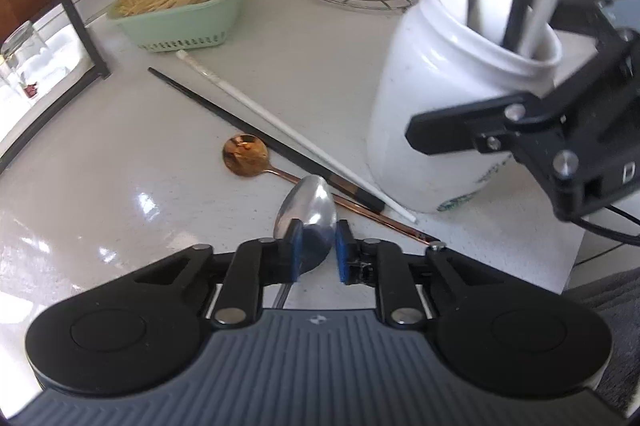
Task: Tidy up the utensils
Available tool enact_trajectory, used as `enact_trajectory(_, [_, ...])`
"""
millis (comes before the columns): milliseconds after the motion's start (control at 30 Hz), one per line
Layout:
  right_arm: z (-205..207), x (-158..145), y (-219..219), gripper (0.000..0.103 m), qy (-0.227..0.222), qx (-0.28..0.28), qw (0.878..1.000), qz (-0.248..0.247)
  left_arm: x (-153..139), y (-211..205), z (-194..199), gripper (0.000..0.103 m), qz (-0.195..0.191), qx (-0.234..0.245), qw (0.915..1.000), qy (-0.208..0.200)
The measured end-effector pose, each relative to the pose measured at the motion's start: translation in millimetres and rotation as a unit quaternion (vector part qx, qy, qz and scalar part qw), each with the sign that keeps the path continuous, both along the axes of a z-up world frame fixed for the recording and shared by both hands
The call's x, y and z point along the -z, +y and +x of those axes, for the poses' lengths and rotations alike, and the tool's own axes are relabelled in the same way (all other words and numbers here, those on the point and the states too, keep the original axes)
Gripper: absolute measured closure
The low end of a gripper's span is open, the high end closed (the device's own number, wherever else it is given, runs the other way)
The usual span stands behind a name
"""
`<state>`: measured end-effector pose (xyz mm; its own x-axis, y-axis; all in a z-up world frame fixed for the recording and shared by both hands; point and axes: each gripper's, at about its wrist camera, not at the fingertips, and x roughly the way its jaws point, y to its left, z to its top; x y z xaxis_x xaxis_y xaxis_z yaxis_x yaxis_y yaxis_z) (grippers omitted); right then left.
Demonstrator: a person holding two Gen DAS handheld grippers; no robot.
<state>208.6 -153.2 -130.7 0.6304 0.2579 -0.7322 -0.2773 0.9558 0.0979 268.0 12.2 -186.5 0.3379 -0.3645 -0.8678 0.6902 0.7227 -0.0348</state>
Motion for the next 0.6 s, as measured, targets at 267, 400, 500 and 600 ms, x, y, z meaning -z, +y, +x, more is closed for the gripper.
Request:
enact_trajectory(267, [-1.7,1.3,-0.4,0.012,-0.006,0.002,1.0,0.004,-11.1,4.5,5.7,0.1,-0.014,-0.044,0.9989,0.0])
enact_trajectory(400, [-1.7,1.7,-1.3,0.012,-0.007,-0.001,1.0,0.007,-21.0,9.5,0.4,0.102,-0.029,-0.072,0.997,-0.003])
enact_trajectory(500, [-1.1,2.5,-1.3,0.011,-0.008,-0.004,1.0,0.008,-27.7,13.8,-3.8,0.103,-0.039,-0.097,0.9945,-0.003])
enact_trajectory(600, [-0.5,4.0,0.0,0.011,-0.008,-0.008,1.0,0.004,-36.4,19.5,-9.1,0.103,-0.052,-0.122,0.9911,-0.006])
